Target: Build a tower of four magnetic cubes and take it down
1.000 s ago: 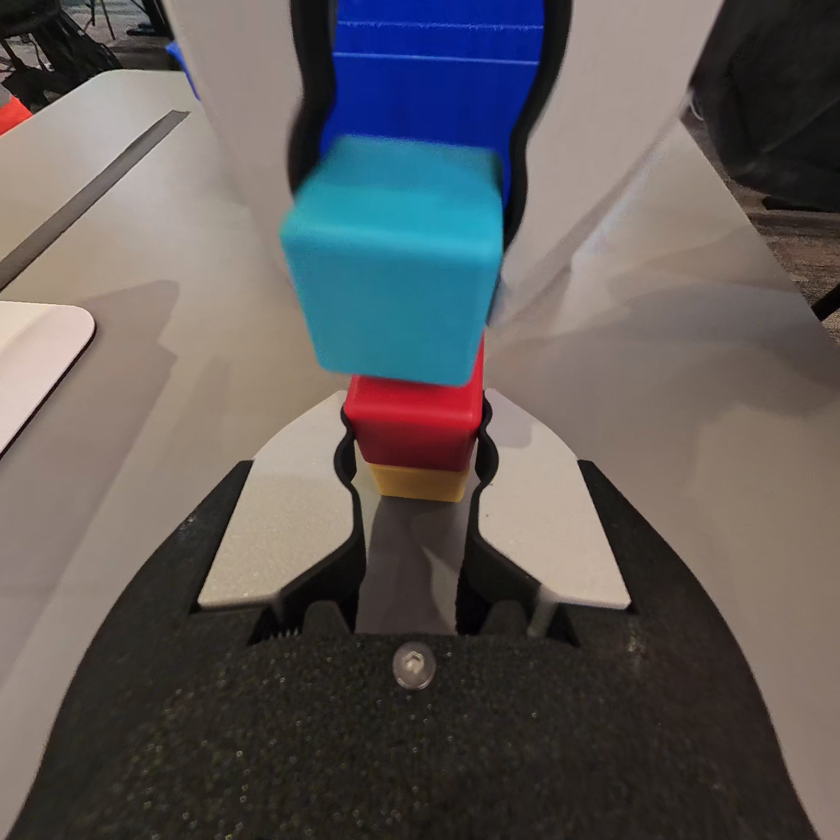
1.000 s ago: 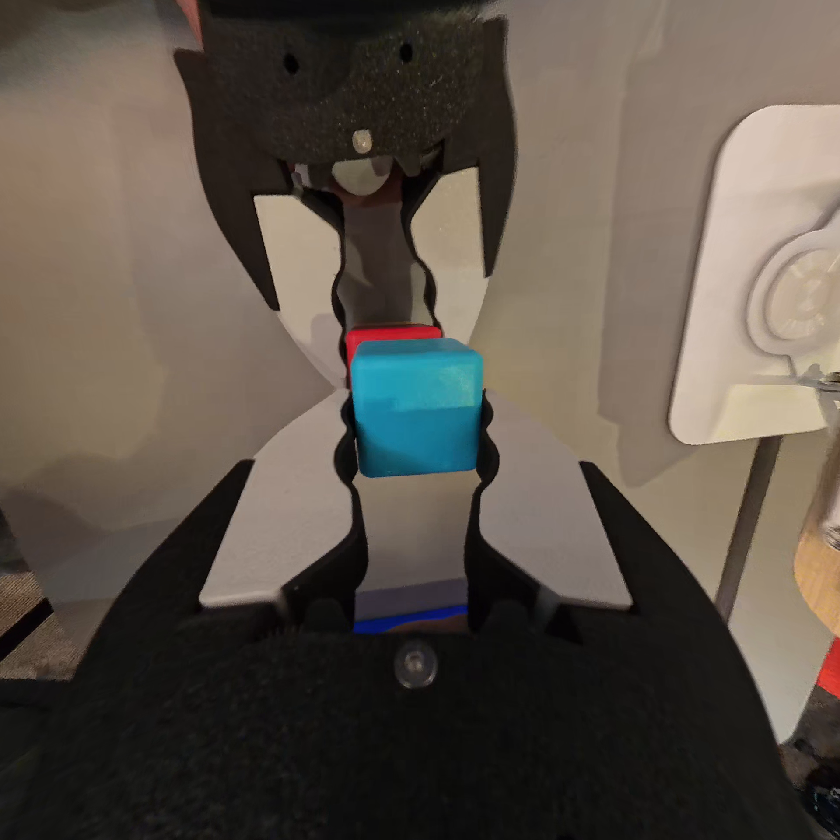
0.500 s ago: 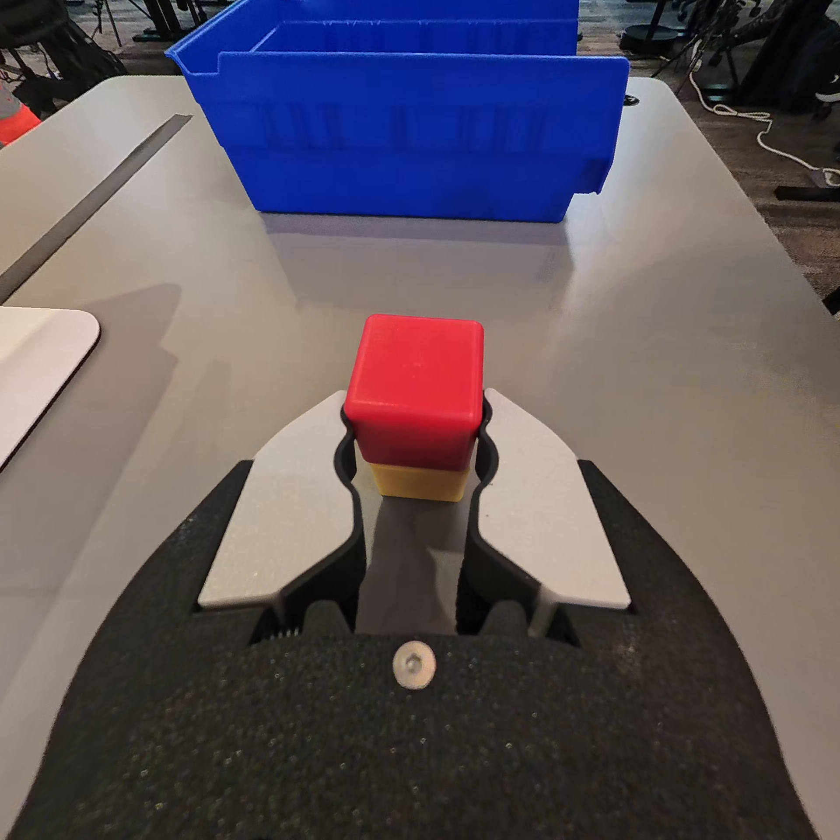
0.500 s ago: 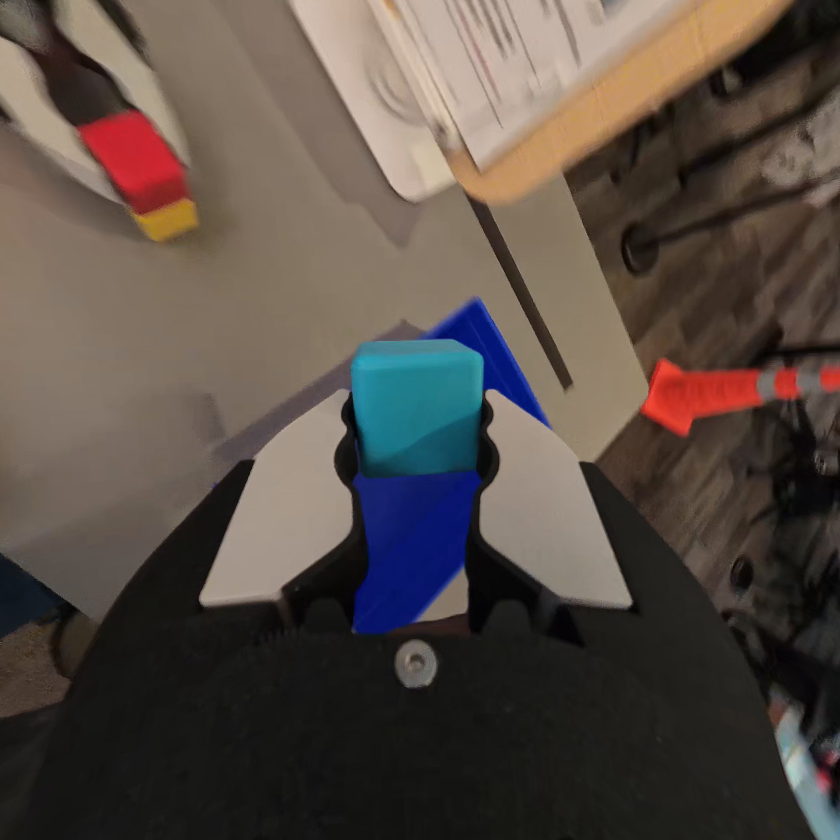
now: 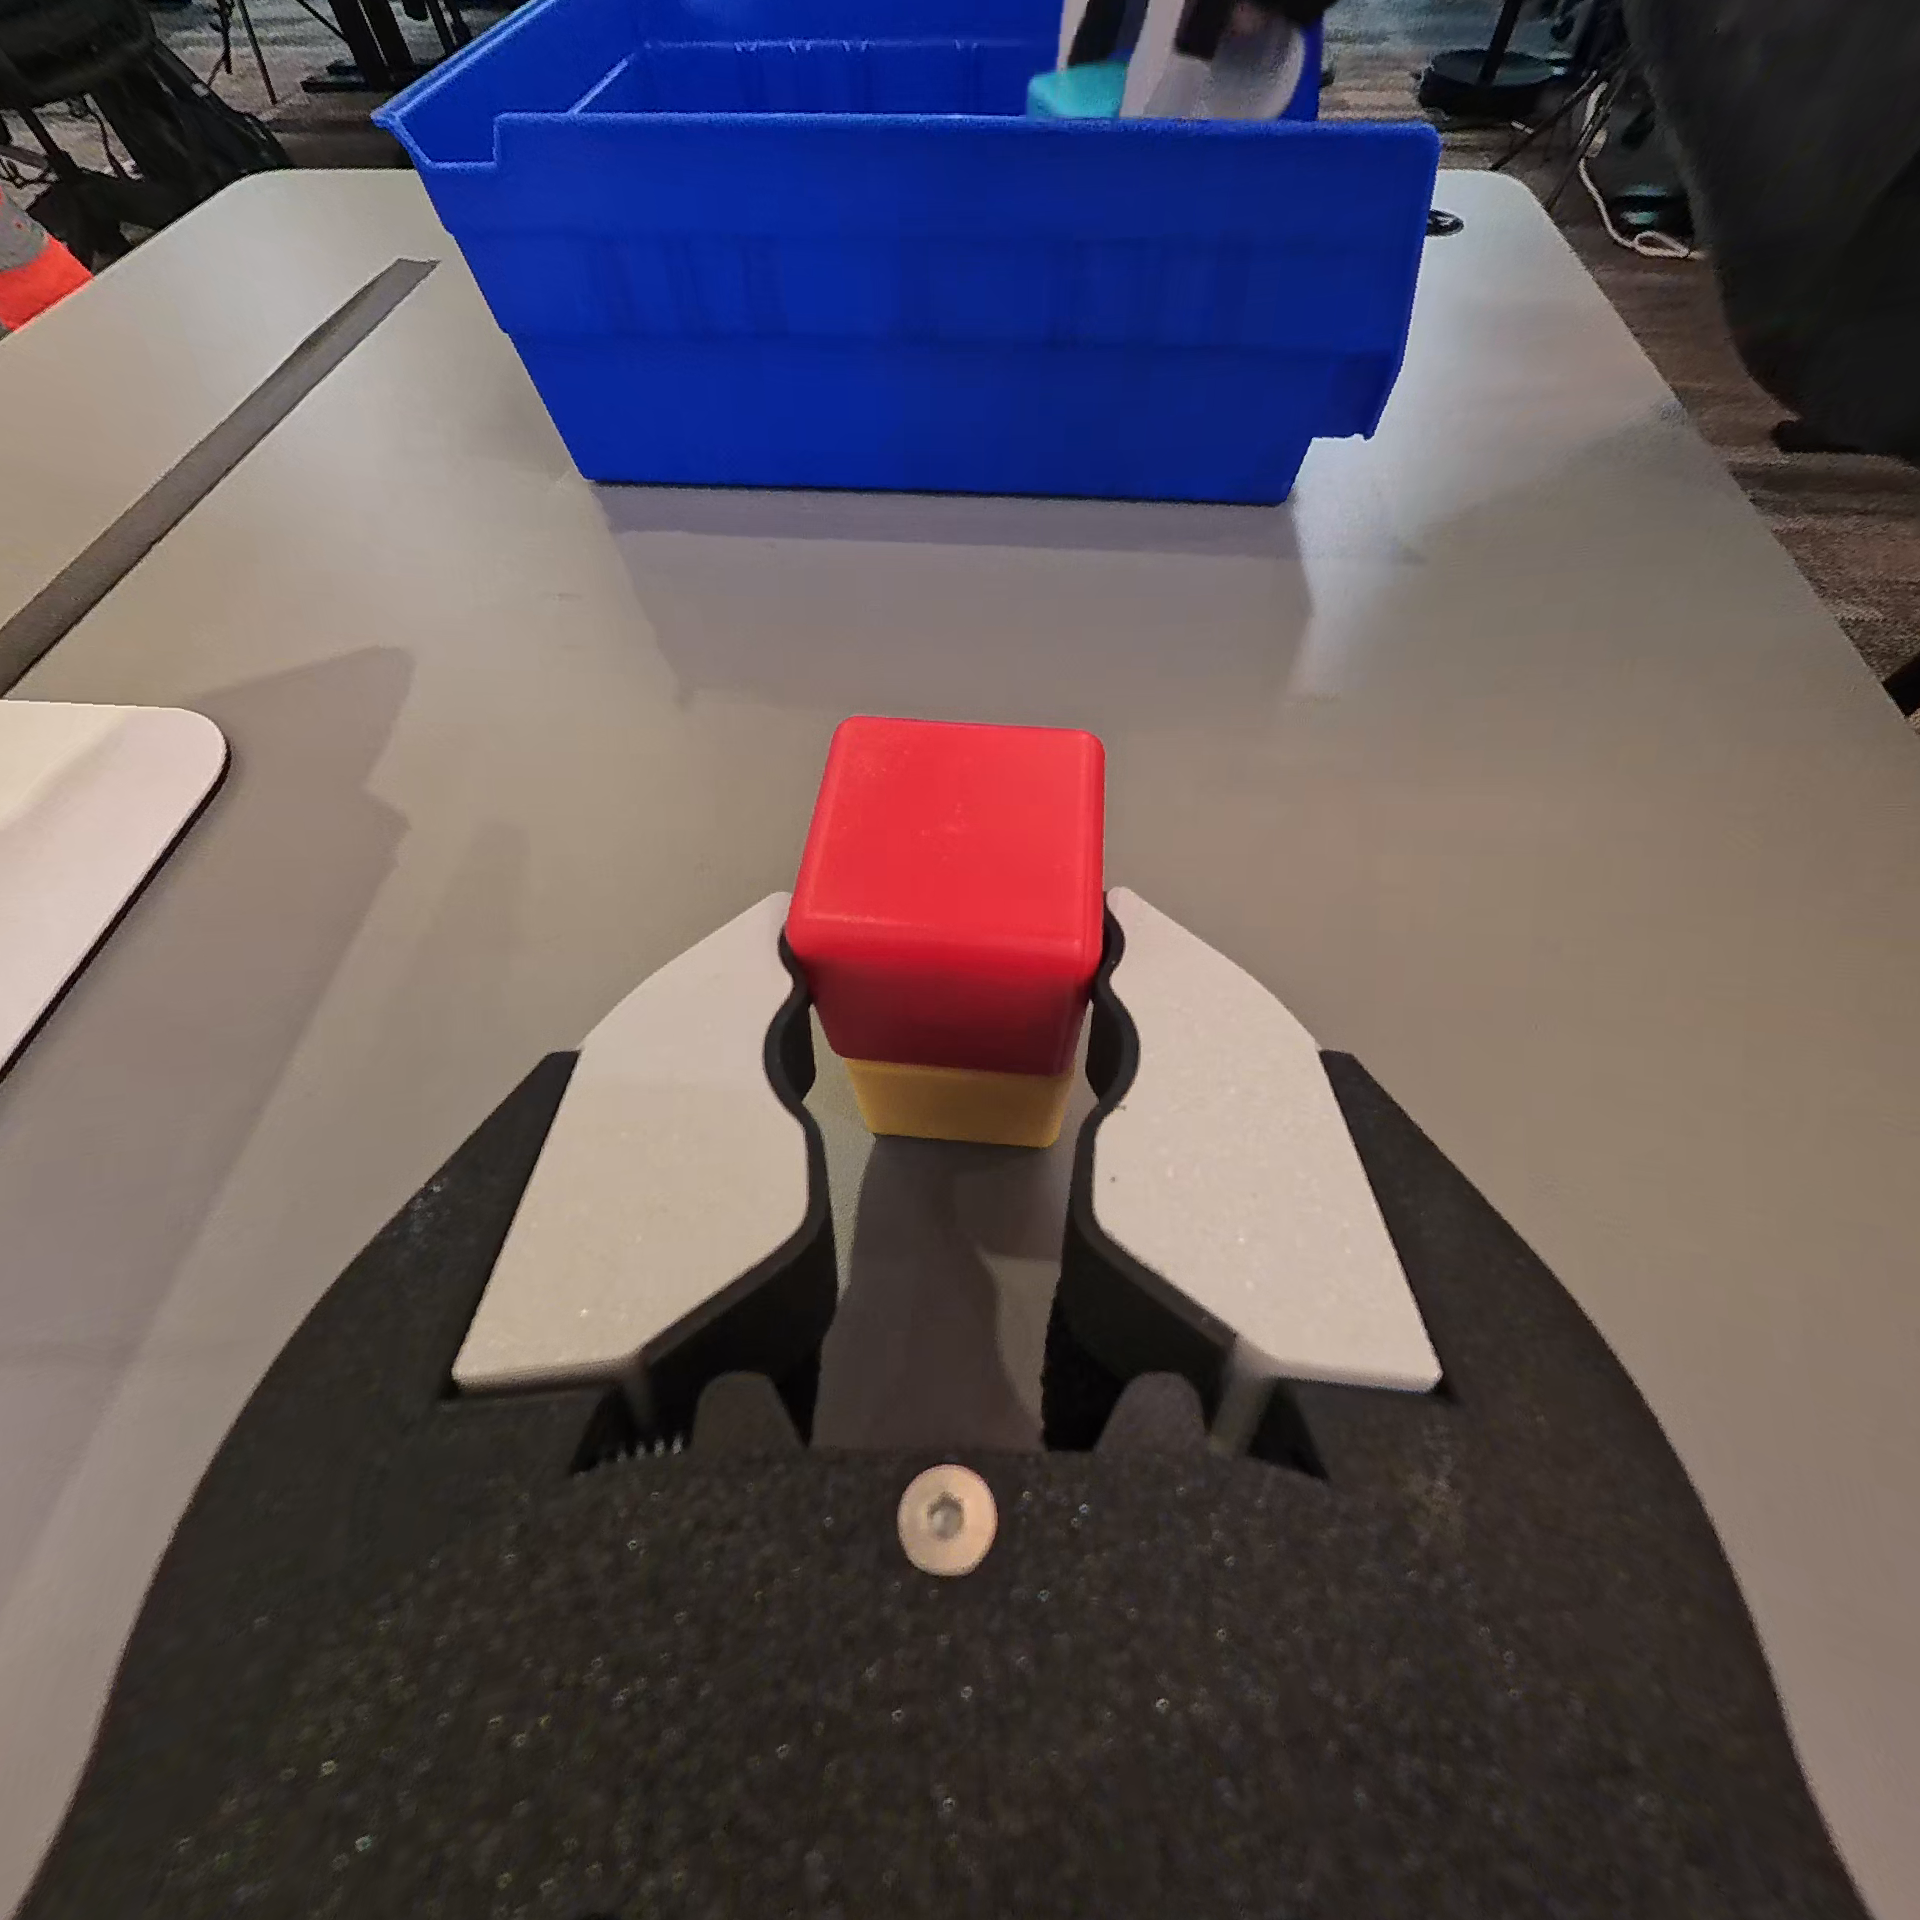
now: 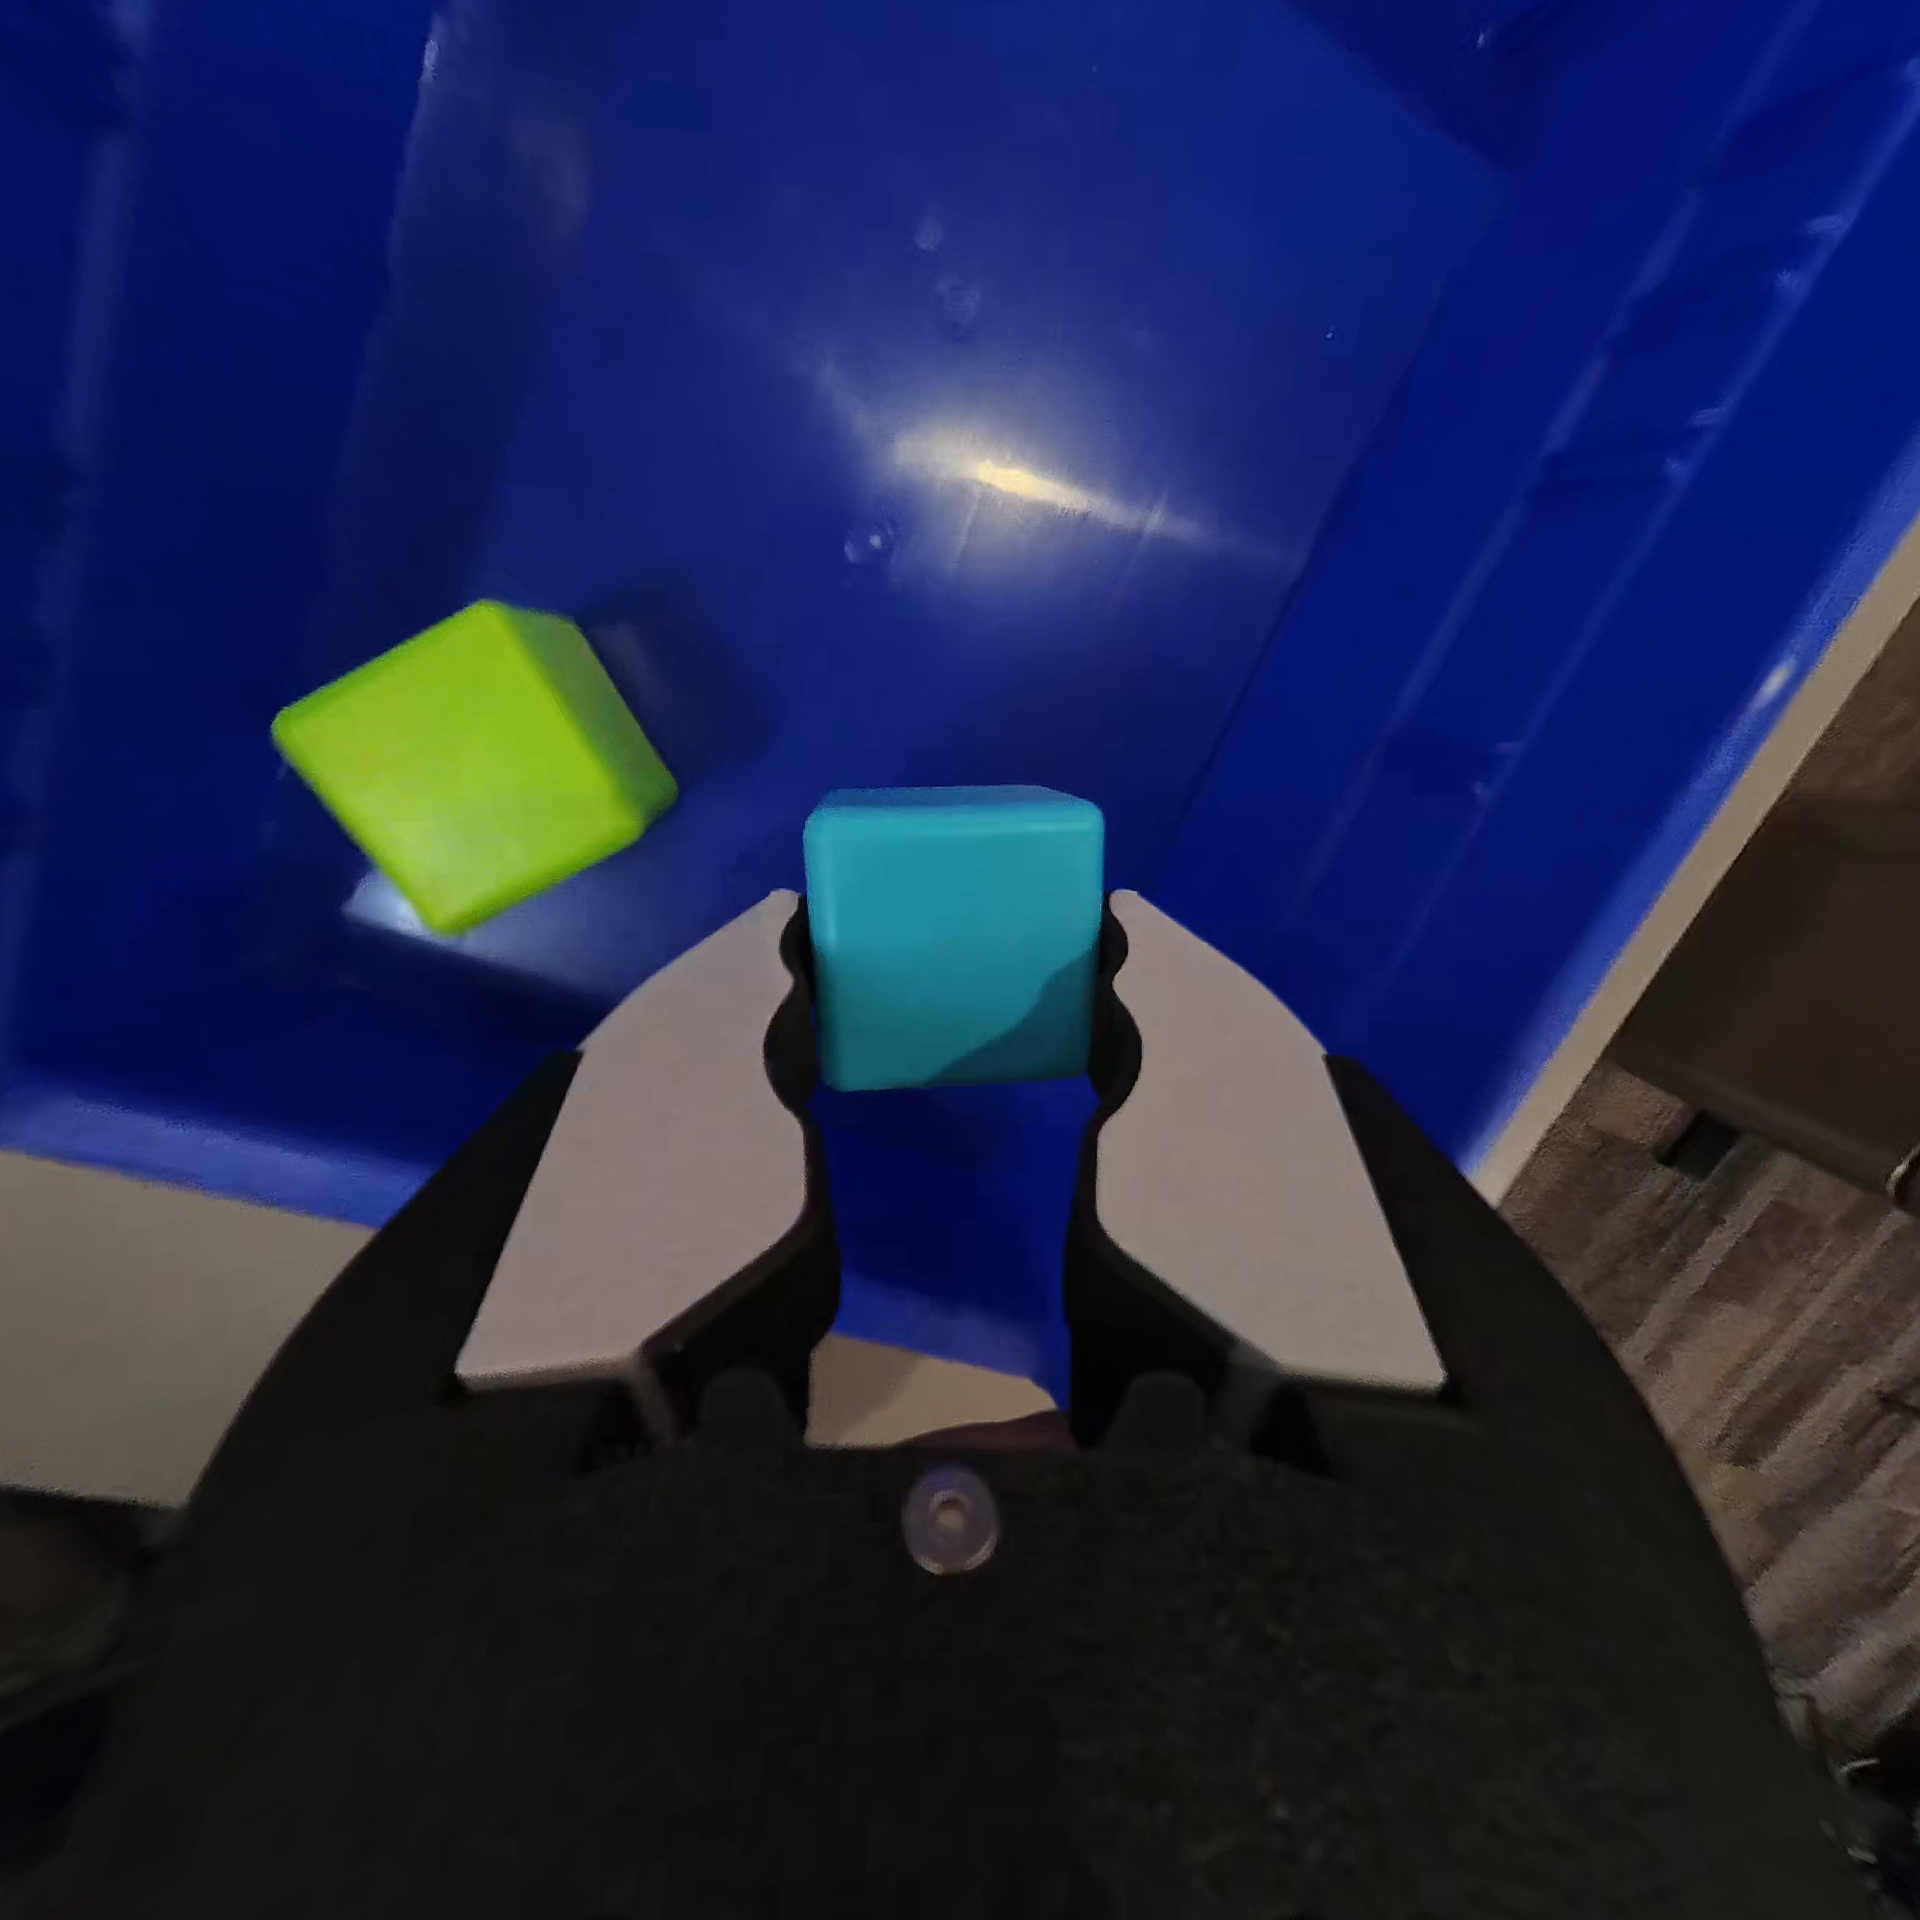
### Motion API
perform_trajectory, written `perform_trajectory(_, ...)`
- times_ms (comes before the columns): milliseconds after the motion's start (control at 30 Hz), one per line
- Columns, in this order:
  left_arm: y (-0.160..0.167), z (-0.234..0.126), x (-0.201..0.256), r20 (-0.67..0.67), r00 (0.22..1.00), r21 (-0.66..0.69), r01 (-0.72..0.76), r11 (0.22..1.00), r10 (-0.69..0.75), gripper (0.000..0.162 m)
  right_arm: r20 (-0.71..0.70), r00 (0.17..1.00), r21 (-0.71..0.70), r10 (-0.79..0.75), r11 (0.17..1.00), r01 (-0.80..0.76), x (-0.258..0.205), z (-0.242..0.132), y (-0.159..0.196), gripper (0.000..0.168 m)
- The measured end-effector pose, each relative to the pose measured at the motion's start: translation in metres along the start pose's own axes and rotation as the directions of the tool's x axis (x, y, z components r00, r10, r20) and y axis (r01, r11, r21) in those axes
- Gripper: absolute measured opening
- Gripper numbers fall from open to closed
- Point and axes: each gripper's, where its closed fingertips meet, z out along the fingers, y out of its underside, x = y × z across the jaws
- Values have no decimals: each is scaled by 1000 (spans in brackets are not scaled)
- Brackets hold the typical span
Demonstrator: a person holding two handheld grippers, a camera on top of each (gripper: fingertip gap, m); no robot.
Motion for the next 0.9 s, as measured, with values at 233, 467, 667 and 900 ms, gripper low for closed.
perform_trajectory(233,0,0,1,-2,1000,-1,-3,1000,3,49,-20,998,-91,58,994,-59,7,32,3,51)
perform_trajectory(467,1,1,1,6,1000,-12,-10,1000,11,50,-99,993,27,57,998,-55,16,27,-8,65)
perform_trajectory(667,-1,0,3,9,1000,-12,1,1000,-1,61,-155,975,575,157,817,-41,-22,-80,-19,64)
perform_trajectory(900,14,-25,-3,58,995,-123,85,989,-78,75,541,817,759,-197,533,-374,-239,-98,31,61)
